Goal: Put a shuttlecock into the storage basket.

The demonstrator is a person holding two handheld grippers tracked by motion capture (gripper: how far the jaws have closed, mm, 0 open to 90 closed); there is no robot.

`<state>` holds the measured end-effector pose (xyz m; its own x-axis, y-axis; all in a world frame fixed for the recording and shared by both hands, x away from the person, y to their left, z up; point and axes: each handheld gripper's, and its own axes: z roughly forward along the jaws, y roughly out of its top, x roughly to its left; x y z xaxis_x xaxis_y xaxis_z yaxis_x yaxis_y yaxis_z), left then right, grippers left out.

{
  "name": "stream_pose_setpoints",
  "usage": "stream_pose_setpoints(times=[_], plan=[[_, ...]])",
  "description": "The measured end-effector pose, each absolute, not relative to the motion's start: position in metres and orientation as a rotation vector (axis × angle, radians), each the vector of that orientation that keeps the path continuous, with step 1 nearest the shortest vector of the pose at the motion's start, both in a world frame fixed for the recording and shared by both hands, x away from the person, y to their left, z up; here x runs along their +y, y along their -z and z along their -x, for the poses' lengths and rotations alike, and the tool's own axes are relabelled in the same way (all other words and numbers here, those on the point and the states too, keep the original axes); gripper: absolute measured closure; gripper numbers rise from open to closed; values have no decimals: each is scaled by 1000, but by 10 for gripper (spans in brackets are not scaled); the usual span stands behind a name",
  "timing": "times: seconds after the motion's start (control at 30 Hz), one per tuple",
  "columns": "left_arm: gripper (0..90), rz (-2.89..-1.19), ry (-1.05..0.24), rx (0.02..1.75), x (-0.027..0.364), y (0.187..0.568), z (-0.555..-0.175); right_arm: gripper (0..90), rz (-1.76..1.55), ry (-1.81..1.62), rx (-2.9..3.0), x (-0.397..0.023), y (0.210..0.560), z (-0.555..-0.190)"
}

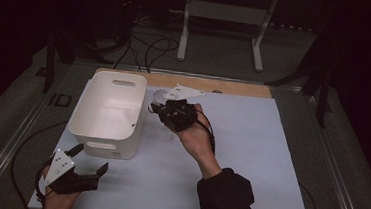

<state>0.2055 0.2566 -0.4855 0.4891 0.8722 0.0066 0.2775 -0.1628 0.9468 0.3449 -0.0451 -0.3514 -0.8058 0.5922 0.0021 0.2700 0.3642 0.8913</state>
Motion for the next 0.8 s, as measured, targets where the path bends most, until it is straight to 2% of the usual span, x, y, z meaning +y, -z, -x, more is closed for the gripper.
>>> stream_pose_setpoints(times=[0.8], plan=[[8,-1702,-716,989,257,485,-205,883,-745,-1424,2325,-34,349,-342]])
